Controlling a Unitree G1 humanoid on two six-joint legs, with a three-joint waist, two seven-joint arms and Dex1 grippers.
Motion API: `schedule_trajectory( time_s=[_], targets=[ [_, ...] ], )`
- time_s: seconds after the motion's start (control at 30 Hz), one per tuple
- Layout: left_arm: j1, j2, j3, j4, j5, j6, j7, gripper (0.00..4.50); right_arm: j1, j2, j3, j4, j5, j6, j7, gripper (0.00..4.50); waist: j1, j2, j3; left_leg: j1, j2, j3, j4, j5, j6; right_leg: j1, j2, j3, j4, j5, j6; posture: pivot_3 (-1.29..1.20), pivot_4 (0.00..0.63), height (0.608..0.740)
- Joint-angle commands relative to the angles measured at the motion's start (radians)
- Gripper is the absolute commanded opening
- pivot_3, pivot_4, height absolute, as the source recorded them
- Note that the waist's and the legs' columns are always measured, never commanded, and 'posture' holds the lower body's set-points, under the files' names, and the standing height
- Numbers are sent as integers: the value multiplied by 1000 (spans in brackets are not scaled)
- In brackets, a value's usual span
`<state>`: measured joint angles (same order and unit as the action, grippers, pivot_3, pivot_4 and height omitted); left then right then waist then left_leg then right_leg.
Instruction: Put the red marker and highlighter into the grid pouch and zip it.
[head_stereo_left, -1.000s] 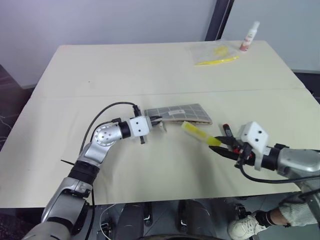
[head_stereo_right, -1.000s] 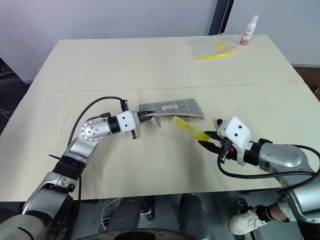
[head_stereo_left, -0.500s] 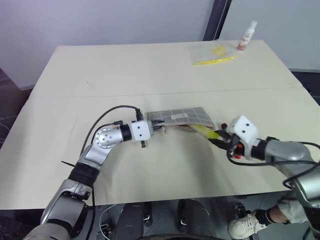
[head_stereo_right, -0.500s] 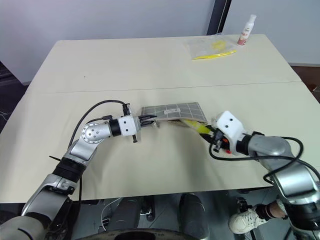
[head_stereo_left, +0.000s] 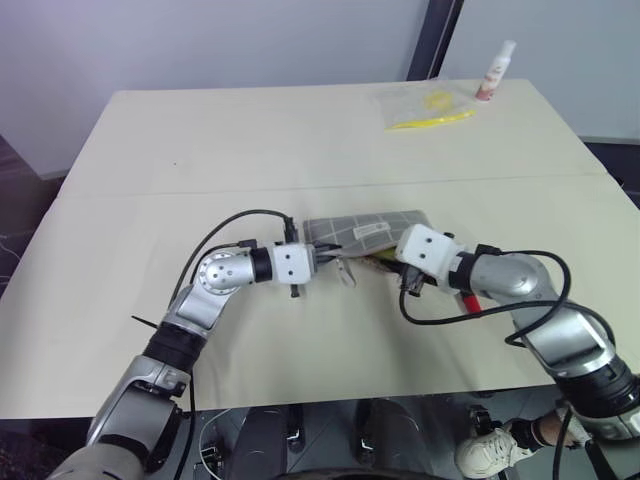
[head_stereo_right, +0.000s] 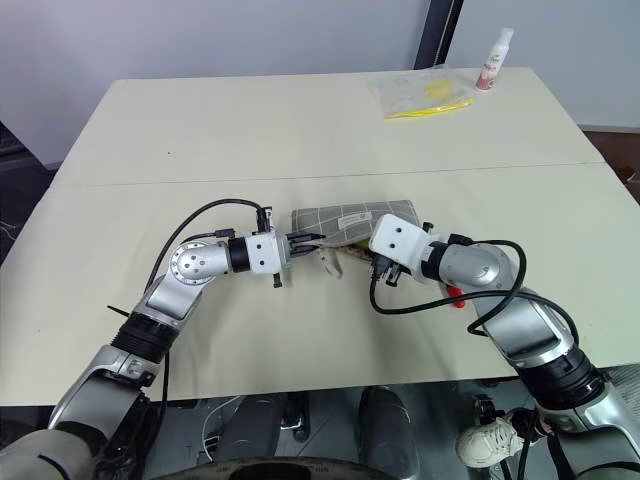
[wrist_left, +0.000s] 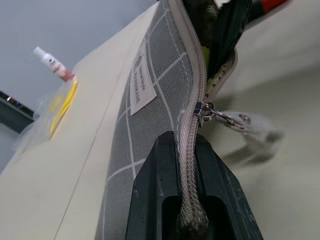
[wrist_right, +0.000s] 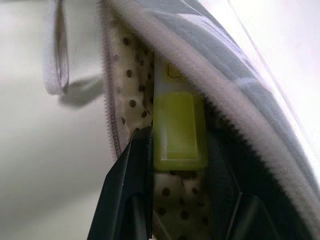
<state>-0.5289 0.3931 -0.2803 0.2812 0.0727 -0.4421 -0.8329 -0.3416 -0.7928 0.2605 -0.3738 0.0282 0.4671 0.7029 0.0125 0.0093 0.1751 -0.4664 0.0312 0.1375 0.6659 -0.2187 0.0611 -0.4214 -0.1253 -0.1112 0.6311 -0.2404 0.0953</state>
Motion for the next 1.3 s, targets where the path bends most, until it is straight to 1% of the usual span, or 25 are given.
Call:
schedule_trajectory(
  time_s=[0.03,0.13,0.17,0.23,0.27,0.3,0.37,0.43,0.5,0.57,0.67,0.77,0.87,0.97,1.0,1.03,1.07,1.1,1.23,1.27,1.3],
  targets=[
    [-11,6,49,-12,-43,2,22,0,24,7,-37,-10,-11,-109,8,2704,0,0,0,0,0,0,0,0,0,0,0,0,0,0,0,0,150,740],
    [-3,28,60,2,-31,-6,30,0,70,42,-156,-68,128,-38,30,4167,0,0,0,0,0,0,0,0,0,1,0,0,0,0,0,0,150,740],
    [3,27,74,0,-52,-2,31,0,96,54,-222,-115,244,38,58,4440,1,0,0,0,0,0,0,0,0,1,0,0,0,0,0,0,150,740],
    [17,18,107,-7,-104,28,36,0,141,71,-352,-198,462,170,87,4440,1,0,0,0,0,0,0,0,0,1,0,0,0,0,0,0,150,740],
    [25,19,117,-7,-115,35,35,0,169,67,-410,-232,544,219,99,4440,1,0,0,0,0,0,0,0,0,1,0,0,0,0,1,0,150,740],
    [33,30,117,2,-103,24,36,0,219,65,-473,-254,581,244,93,4440,1,0,0,0,0,-1,0,0,0,2,0,0,0,1,1,0,150,740],
    [44,41,121,12,-92,15,41,0,315,59,-547,-277,566,245,65,4440,3,-1,-1,1,0,-2,0,0,0,3,0,0,0,1,1,0,150,740],
    [49,45,122,22,-94,5,39,0,379,90,-613,-265,571,284,-6,4440,3,-1,-1,3,0,-2,0,-1,0,5,0,-1,-1,0,1,0,150,740],
    [54,44,120,40,-93,-10,37,0,399,143,-656,-212,505,266,-127,4440,1,-1,-1,3,0,-1,0,-2,-2,5,0,0,-1,0,-1,0,150,740],
    [56,43,118,53,-92,-20,37,0,407,169,-666,-189,461,254,-194,4440,0,-1,-1,4,0,-1,0,-2,-2,4,-1,0,-2,1,-3,0,150,740],
    [53,37,107,84,-82,-47,33,0,502,171,-623,-206,380,258,-244,4440,2,-1,-1,4,1,0,-1,-2,-3,-1,-1,0,-1,1,-4,0,150,740],
    [42,26,93,109,-77,-65,26,0,579,199,-611,-226,393,322,-271,4440,2,-1,-1,3,1,0,-2,-1,-2,-2,-1,-1,-2,1,-3,0,150,740],
    [27,12,85,125,-75,-73,26,0,578,245,-614,-225,427,360,-294,4440,-2,0,-1,2,1,0,-2,-1,0,1,-1,0,-1,2,0,0,150,740],
    [18,5,79,137,-64,-84,29,0,564,248,-589,-185,387,360,-322,4440,-2,0,-1,4,1,1,-1,-2,-2,-1,-1,0,-2,1,-3,0,150,740],
    [17,3,77,137,-63,-85,30,0,553,250,-585,-173,381,357,-331,3924,-2,0,-1,5,1,1,-1,-2,-3,0,-1,0,-2,1,-3,0,150,740],
    [18,1,76,134,-64,-85,30,0,534,259,-585,-166,384,361,-342,3564,-2,0,-1,4,1,1,-1,-2,-3,-1,-1,0,-2,1,-4,0,150,740],
    [18,-1,75,133,-63,-84,31,0,519,265,-584,-161,386,365,-350,3082,-2,0,-1,5,1,1,-1,-2,-3,-1,-1,0,-2,1,-4,0,150,740],
    [19,-2,72,130,-61,-87,30,0,511,255,-575,-164,389,363,-337,2630,-2,0,-1,4,1,1,-1,-2,-3,-1,-1,0,-2,1,-4,0,150,740],
    [21,-4,67,120,-58,-86,30,0,508,185,-565,-176,394,330,-251,496,1,0,-1,3,1,1,-2,-2,-2,-3,-1,0,-2,1,-3,0,150,740],
    [27,-4,63,111,-59,-86,27,0,477,173,-586,-178,399,269,-221,338,1,0,-1,2,1,1,-2,-2,-1,-3,-1,0,-2,1,-3,0,150,740],
    [37,-2,58,100,-57,-91,24,0,435,162,-609,-184,415,233,-199,341,0,0,-1,2,1,1,-2,-1,-1,-2,-1,0,-2,1,-3,0,150,740]
  ],
)
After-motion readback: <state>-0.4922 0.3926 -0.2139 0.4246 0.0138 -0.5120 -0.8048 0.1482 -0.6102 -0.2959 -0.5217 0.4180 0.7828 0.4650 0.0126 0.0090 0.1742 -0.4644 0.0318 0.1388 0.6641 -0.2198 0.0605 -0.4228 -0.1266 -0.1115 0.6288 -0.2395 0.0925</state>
